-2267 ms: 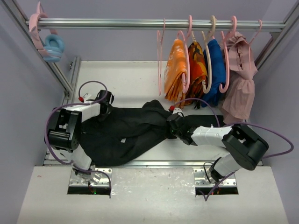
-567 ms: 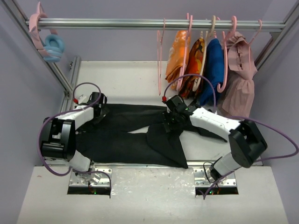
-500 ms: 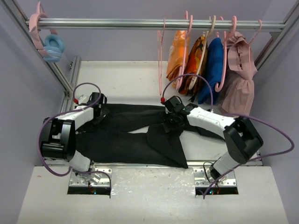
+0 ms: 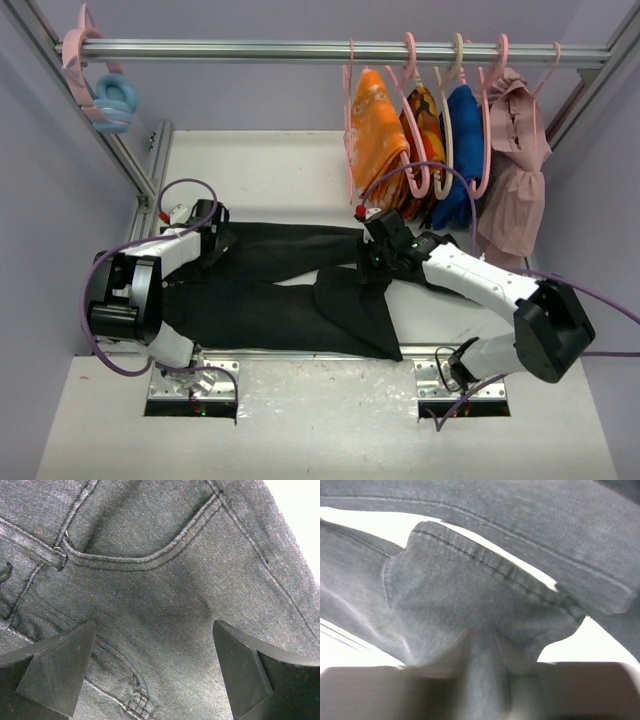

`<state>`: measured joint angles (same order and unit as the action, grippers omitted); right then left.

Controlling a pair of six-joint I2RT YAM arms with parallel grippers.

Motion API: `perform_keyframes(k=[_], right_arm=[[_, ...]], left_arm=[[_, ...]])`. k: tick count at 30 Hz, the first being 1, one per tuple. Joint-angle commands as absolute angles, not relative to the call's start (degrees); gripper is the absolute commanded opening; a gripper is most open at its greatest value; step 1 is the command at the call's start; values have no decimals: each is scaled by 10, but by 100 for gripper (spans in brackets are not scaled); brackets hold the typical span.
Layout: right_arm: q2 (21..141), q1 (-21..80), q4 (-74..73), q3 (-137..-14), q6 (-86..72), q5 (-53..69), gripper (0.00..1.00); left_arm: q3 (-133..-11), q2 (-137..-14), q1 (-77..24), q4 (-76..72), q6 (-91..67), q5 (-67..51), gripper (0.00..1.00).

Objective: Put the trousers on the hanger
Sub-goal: Flatten out the trousers at the center of the board.

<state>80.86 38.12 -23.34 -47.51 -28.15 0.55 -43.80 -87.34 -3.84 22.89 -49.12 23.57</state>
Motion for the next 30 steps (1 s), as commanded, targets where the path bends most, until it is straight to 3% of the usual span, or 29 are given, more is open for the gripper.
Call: perform_keyframes(k=[1, 2, 7, 10, 14, 17, 19, 30], right_arm=[[780, 381, -260, -467, -306, -7, 64], [786, 381, -264, -466, -312, -5, 72], [820, 381, -227, -435, -340, -3, 65], [844, 381, -199, -424, -353, -3, 45], [851, 383, -194, -429, -357, 25, 28], [833, 389, -201, -431, -360, 21, 6], [800, 391, -211, -425, -363, 12, 0], [585, 391, -334, -387, -395, -148, 0]], left_arm=[[-433, -870, -41, 207, -488, 228, 100], [-432, -868, -41, 208, -488, 228, 100], [-432, -867, -41, 206, -487, 225, 100], [-433, -868, -41, 205, -483, 226, 100], [-433, -869, -40, 205, -480, 230, 100], [-434, -870, -40, 204, -479, 230, 100], [-435, -872, -40, 203, -479, 228, 100], [-433, -869, -40, 202, -478, 226, 100]])
